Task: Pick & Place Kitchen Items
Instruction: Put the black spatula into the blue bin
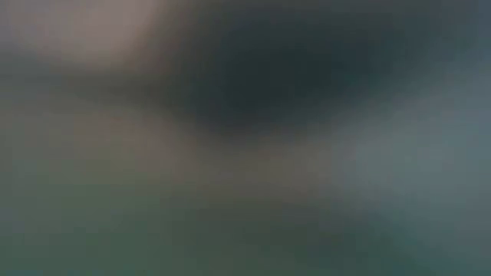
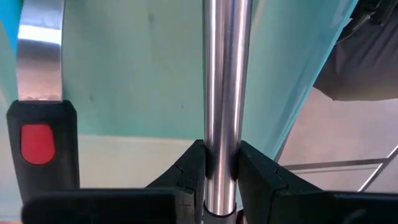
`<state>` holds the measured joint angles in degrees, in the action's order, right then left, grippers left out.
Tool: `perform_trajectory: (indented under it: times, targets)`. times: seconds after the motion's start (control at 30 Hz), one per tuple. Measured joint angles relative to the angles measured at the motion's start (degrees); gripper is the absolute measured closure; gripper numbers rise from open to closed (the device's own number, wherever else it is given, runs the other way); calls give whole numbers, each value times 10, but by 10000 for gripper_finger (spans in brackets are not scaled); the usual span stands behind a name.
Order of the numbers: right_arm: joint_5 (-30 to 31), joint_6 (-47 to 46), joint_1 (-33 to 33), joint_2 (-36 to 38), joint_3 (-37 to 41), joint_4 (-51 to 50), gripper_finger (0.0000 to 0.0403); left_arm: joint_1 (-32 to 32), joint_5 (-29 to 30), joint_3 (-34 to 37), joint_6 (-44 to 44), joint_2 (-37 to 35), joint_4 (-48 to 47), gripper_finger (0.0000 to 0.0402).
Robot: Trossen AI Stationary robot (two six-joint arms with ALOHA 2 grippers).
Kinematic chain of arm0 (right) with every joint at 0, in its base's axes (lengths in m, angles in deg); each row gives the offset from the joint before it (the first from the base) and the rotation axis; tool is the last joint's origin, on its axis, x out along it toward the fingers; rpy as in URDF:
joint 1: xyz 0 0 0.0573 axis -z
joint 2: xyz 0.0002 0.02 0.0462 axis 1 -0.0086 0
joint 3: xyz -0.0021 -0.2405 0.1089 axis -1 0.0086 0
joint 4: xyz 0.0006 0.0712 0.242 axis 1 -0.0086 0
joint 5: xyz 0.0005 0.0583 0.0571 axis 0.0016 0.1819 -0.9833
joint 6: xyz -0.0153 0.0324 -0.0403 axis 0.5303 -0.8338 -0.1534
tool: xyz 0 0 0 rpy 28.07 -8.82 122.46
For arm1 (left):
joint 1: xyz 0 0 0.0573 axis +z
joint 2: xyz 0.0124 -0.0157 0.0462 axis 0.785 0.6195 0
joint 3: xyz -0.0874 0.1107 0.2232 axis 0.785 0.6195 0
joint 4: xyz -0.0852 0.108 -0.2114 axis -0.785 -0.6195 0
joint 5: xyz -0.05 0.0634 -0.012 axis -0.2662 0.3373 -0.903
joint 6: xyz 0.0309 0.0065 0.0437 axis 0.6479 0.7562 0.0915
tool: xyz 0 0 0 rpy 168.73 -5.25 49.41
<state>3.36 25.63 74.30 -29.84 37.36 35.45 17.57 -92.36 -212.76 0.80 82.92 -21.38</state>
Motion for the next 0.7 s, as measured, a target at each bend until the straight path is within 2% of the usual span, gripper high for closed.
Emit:
perform_trajectory:
  times: [0.37, 0.7]
  targets:
    - [0, 0, -11, 0, 0, 14, 206, 3, 47, 0, 26, 0, 0, 340]
    - [0, 0, -11, 0, 0, 14, 206, 1, 42, 19, 24, -1, 1, 340]
